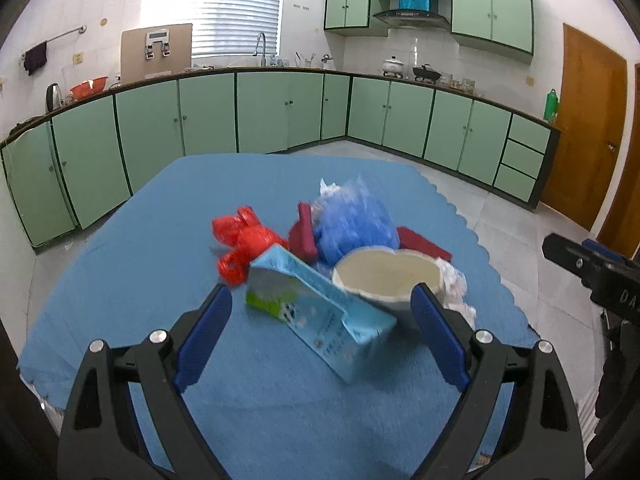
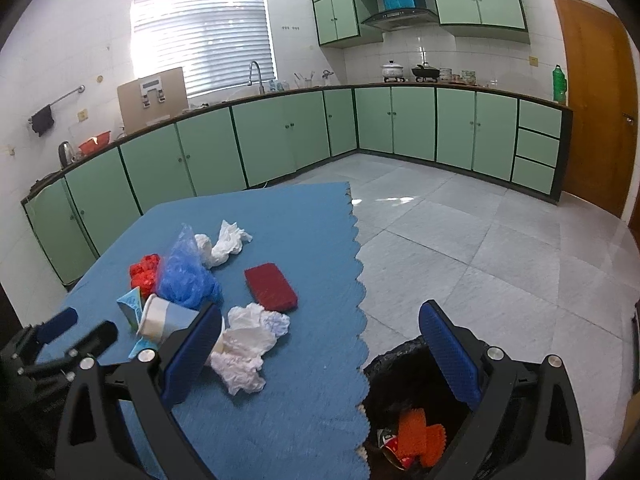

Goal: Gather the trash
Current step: 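Move both tools back over the table, then move the left tool toward the blue carton and white paper bowl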

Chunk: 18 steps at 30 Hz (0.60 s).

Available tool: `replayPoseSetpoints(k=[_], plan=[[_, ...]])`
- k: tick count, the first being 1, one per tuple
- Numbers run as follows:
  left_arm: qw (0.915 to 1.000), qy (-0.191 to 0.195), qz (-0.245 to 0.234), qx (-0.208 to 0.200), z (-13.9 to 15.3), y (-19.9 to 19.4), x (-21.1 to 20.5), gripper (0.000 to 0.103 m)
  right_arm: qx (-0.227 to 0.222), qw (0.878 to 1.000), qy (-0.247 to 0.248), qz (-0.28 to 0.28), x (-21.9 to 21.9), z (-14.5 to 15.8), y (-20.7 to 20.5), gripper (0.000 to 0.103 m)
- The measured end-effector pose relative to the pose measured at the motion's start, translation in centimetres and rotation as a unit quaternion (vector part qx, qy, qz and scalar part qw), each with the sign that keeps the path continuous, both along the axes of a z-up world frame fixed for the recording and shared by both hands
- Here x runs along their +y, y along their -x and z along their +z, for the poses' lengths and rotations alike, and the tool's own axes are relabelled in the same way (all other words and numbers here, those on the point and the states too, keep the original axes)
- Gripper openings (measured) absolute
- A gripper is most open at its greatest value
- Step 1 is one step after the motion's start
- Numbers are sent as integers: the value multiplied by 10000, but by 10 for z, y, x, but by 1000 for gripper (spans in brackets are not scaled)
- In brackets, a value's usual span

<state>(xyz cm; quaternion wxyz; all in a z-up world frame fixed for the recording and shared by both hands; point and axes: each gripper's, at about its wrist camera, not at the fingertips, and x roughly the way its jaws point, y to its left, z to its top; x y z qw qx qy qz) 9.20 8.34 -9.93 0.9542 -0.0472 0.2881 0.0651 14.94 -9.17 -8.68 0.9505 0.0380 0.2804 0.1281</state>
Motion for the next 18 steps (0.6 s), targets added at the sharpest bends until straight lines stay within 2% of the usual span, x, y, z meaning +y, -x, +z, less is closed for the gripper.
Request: replayPoseSetpoints(k=[11,18], plan=[[9998,56,-65,172,-32,-11,-15,88,49,10000,12,45,1,-8,6,97],[9992,195,223,260,-46,-20,-5,87,147,9999,41,78,4,-13,2,97]])
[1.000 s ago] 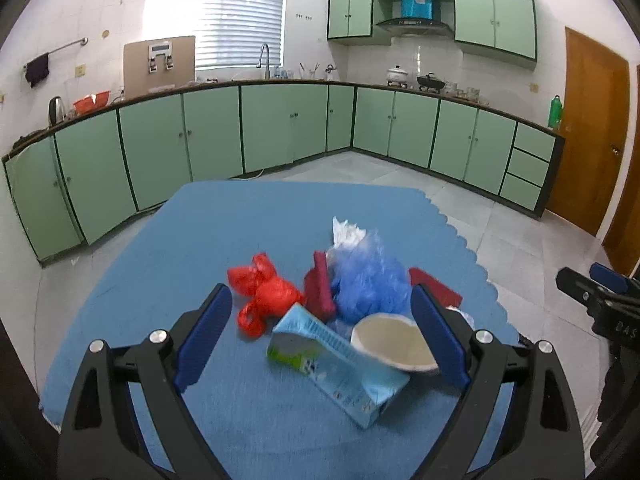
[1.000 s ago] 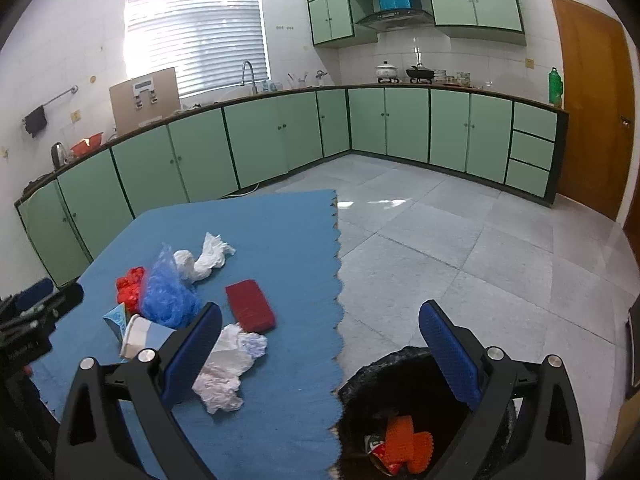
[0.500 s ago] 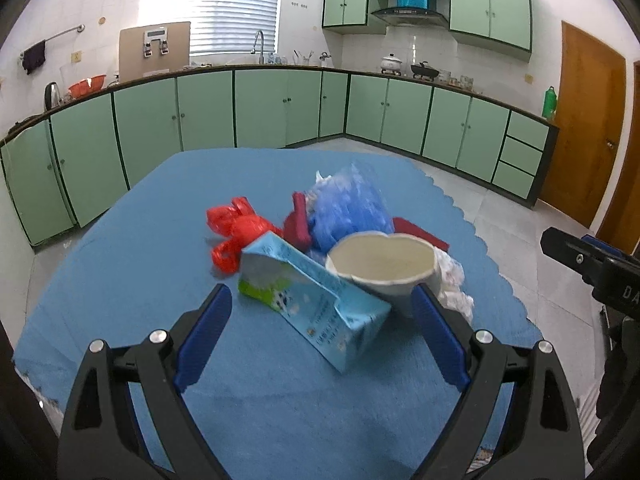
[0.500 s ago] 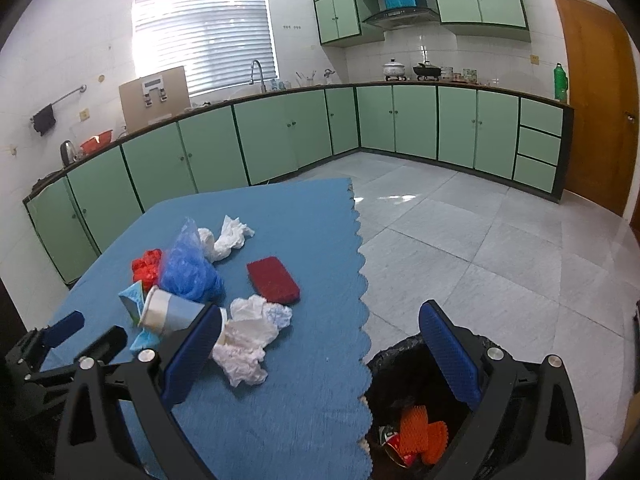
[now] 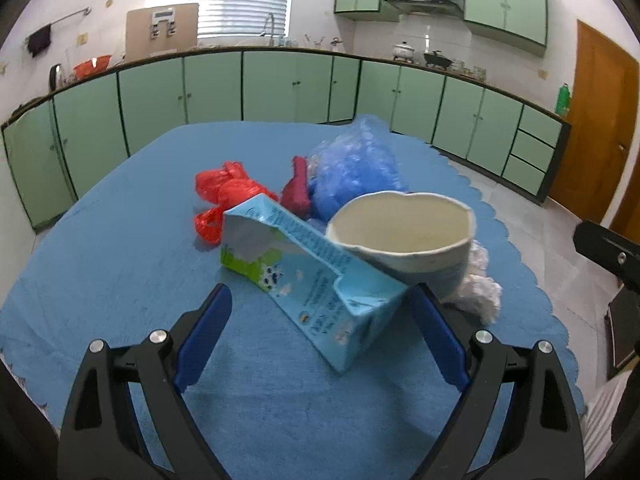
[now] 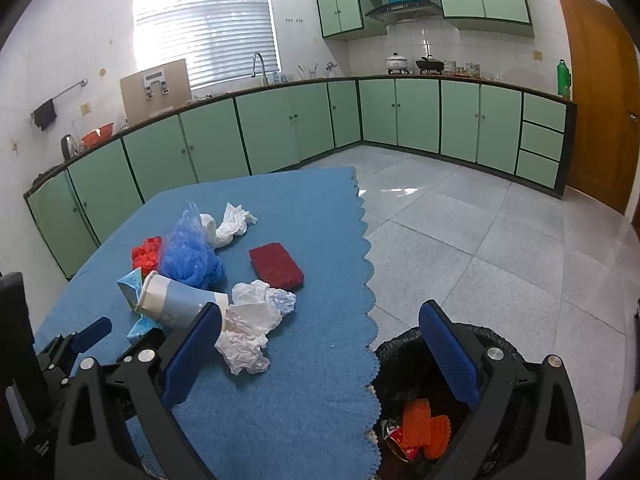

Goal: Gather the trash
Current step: 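Move the left tool toward the blue carton and white paper bowl, then close the left tool on the light-blue milk carton and lift it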

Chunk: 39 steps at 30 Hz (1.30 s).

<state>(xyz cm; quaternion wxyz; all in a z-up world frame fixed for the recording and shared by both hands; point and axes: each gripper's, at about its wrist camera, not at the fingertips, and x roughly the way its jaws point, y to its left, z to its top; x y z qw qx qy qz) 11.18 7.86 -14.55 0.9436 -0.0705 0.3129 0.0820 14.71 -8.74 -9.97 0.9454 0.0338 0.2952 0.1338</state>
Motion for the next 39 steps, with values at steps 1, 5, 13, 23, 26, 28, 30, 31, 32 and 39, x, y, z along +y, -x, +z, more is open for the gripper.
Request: replayPoseSetpoints(k=[1,5,13,23,26,28,30,31,32,39], plan=[[10000,51,11,-7,0,0,3,86,19,10000,11,13,1,-1,-1,97],[9999,97,137,-42,4,5,11,81,52,9999,36,81,6,-2,-2,97],[9979,154,621,97,20,29,47,80,59,9997,37,249,18,-3,-1,97],[9978,473,472,38,32,26,54,84,46,9991,114,417,31,-4,2,97],[9981,463,412,55,33,16,49,84,76,9993,96,364,28,-5,1,97],[9982,430,418,66,32,8,47,84,77,9994,98,326,25,-5,0,97],[9982,392,455,69,32,0,47,84,82,9995,92,296,23,-5,-1,97],[9982,347,487,96,32,-5,47,84,91,9995,82,284,22,-5,-1,97],[9982,318,498,122,31,-8,48,84,102,9995,64,278,21,-5,-3,97],[9976,224,533,370,21,-26,50,73,123,9994,54,321,24,-7,-8,97]])
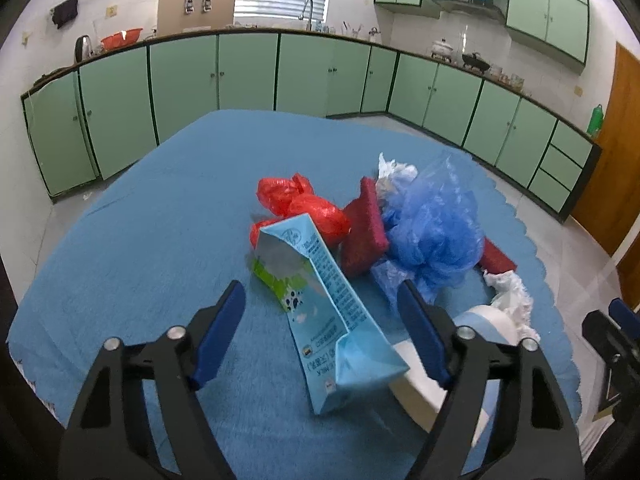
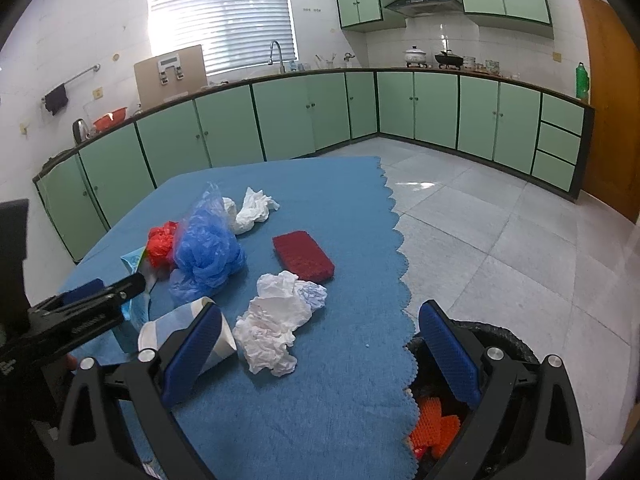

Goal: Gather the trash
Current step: 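Close the left tool on the light-blue milk carton and lift it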

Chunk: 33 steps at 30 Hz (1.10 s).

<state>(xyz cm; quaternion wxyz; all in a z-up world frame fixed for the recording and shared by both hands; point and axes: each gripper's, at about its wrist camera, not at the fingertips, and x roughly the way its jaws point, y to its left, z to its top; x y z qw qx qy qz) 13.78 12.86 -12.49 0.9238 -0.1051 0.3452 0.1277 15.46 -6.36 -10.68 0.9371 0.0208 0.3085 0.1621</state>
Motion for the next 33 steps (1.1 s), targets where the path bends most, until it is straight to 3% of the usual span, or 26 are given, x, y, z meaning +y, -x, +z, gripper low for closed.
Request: replayPoseSetpoints(k=[5,10,18,23,25,27,33], plan=[[9999,111,-88,96,-10,2,4,66,46,9999,-18,142,10,-4,-1,97],[9995,140,-280,48,-10,6,3,49,50,9994,12,346,26,-5,2,97],[9994,221,-273,70,-8,14,9,47,16,9992,68,403,32,-5,7,97],[9993,267,-220,153,-6,16,18,37,18,9991,56,416,33,-5,8,97],[9983,371,-197,393,-15,13,22,28,11,9990,67,437,34,-5,8,97],[9977,522,-224,364,-22,14,24,28,11,9989,97,453,35,-6,9,97],[9981,465,-292,287,-19,12,23,24,21,9989,62,458,35,-6,7,97]])
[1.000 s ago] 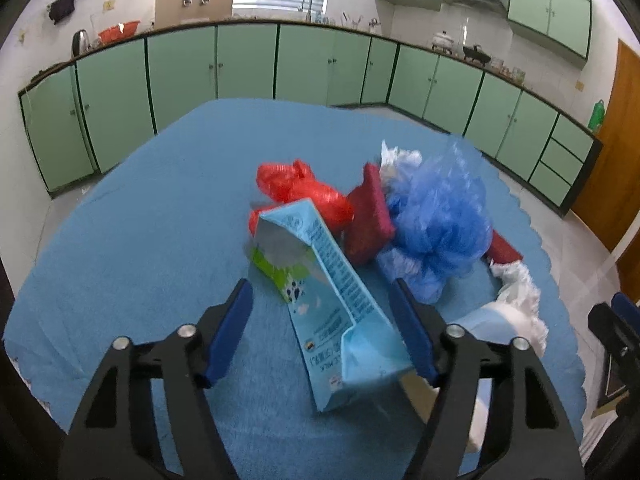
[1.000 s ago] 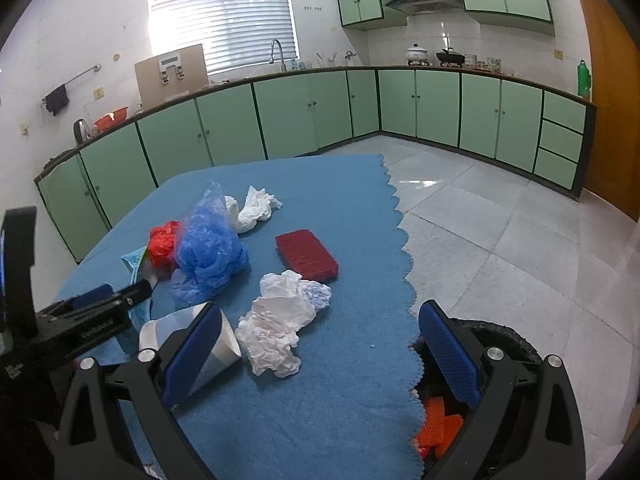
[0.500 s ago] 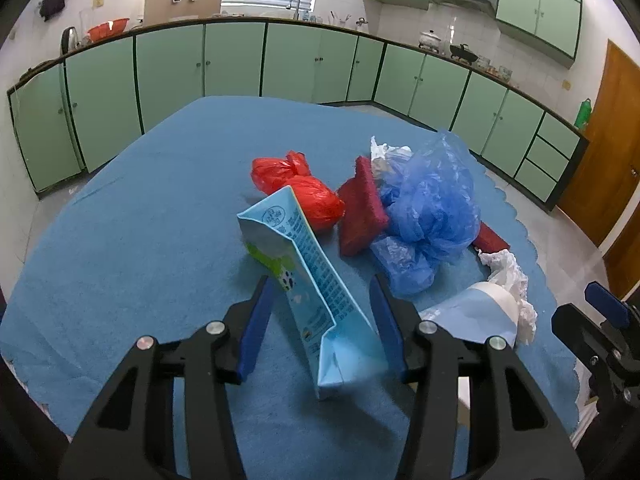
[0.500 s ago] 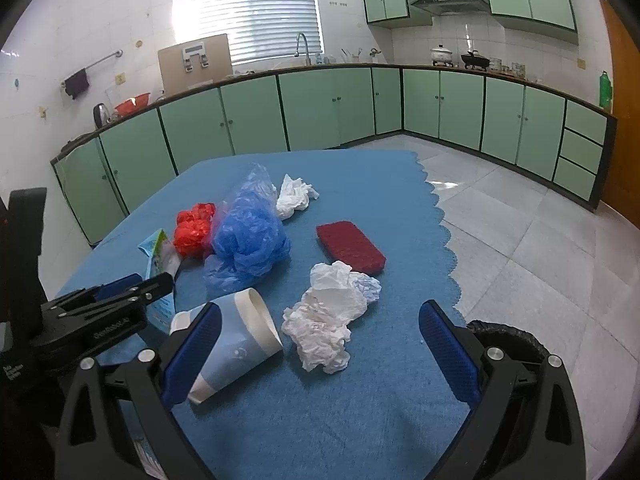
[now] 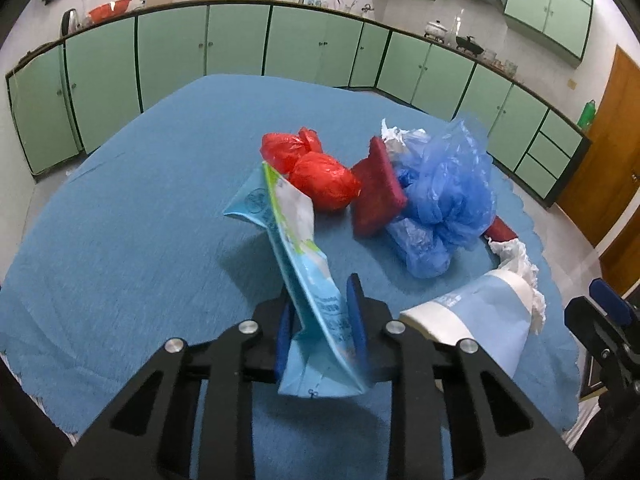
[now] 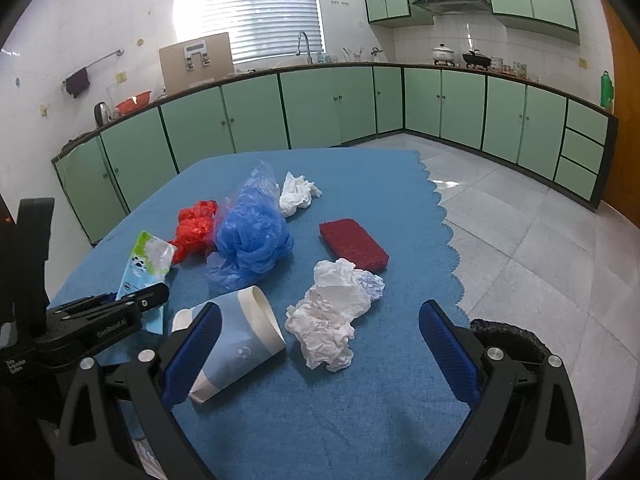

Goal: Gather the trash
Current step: 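Close the left tool on the light-blue milk carton and lift it, then grasp the white-and-blue paper bowl with the right tool while the left tool holds the carton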

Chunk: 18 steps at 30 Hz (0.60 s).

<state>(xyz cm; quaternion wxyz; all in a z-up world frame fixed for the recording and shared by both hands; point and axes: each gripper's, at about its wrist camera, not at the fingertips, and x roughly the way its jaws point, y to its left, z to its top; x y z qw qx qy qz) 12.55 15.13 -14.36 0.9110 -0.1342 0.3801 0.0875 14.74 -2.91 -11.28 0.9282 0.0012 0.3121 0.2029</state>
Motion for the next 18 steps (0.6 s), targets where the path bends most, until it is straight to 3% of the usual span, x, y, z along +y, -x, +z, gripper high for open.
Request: replayPoseSetpoints(k=[9,18], plan=[[9997,-70,-145,-186,11,8,-6,12,-41,9998,-5,198,9,1,8,97],[9995,-191,-86,-247,22,21,2,10,-26,9988,-78,492,25,3,14,97]])
